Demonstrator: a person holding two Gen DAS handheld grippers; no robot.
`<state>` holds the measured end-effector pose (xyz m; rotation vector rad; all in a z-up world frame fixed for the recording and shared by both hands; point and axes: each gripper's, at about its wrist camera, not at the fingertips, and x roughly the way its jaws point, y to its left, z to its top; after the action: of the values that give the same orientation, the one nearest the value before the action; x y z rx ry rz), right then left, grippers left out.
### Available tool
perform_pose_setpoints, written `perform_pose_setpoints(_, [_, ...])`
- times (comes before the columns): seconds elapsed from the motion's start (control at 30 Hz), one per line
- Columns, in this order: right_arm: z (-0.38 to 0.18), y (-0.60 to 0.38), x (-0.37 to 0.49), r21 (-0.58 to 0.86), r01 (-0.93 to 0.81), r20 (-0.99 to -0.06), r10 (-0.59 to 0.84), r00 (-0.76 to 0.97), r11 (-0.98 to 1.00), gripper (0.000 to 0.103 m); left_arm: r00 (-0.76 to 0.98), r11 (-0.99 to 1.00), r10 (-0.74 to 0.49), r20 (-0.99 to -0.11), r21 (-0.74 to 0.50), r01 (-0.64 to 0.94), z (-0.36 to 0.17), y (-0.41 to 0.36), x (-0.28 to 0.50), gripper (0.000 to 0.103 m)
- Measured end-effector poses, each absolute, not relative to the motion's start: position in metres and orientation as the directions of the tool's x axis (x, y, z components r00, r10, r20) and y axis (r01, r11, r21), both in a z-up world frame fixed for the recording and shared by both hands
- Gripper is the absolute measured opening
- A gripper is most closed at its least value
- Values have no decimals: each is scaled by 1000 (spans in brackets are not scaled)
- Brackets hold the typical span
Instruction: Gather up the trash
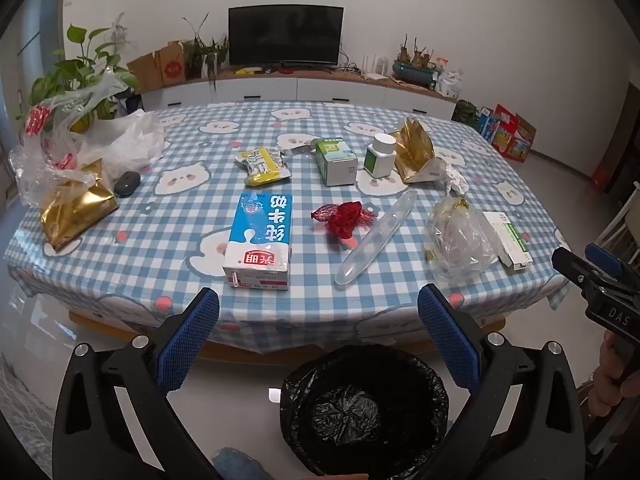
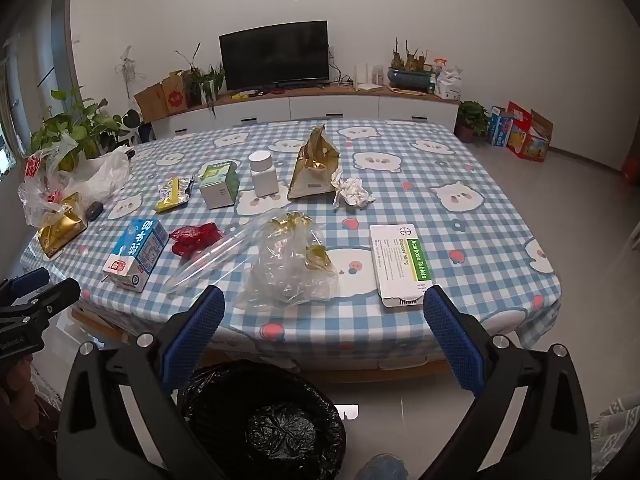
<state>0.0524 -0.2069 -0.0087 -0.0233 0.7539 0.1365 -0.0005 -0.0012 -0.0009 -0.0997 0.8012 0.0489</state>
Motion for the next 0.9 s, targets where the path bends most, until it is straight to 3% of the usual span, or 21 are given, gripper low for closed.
perform_pose_setpoints(0.9, [-10, -207, 52, 24, -131, -683, 112, 722, 991, 96, 703, 994, -3, -711, -77, -74, -2, -3, -1, 97])
